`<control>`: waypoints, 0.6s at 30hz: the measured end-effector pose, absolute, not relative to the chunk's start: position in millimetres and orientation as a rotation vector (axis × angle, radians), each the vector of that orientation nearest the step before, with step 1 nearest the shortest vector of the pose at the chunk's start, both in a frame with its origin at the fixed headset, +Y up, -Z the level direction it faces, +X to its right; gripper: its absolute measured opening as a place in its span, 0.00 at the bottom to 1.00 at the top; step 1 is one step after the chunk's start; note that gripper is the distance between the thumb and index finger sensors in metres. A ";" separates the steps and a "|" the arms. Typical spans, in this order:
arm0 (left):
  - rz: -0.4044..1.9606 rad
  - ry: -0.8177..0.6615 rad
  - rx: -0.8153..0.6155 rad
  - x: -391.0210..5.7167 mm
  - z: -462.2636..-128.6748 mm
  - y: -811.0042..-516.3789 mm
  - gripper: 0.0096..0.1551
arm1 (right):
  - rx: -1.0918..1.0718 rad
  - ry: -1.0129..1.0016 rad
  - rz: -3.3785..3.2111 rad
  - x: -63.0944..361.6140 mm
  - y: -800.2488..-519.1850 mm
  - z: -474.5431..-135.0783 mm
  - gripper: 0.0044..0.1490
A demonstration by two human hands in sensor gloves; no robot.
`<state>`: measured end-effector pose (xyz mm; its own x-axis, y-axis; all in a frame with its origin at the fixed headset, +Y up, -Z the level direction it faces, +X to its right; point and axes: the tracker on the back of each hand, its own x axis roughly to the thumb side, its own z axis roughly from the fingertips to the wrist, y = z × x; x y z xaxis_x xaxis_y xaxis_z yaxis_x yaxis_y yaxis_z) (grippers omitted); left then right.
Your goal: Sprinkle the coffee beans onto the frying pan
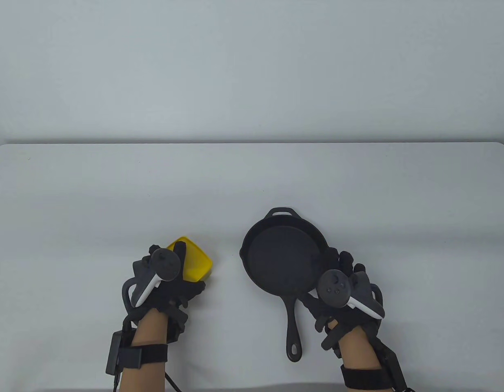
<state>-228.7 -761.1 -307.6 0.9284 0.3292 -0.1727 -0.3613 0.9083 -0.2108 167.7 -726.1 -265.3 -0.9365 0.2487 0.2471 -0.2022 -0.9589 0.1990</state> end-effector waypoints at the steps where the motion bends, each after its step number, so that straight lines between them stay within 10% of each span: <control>1: 0.377 0.114 -0.223 -227.7 -304.7 -758.9 0.70 | 0.422 0.170 2.880 167.4 -723.8 -264.1 0.64; 7: 0.317 -0.188 -0.003 -181.5 -283.0 -709.2 0.69 | 0.450 -0.294 2.700 164.6 -708.9 -252.6 0.77; 18: 0.146 -0.579 0.051 -68.0 -230.6 -667.1 0.69 | 0.487 0.262 1.615 135.2 -742.8 -253.4 0.60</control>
<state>-68.0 -667.1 -230.6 0.8268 0.1233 0.5488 -0.1519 0.9884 0.0068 135.2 -742.8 -253.4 -0.0435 0.9871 0.1544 -0.8876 -0.1091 0.4474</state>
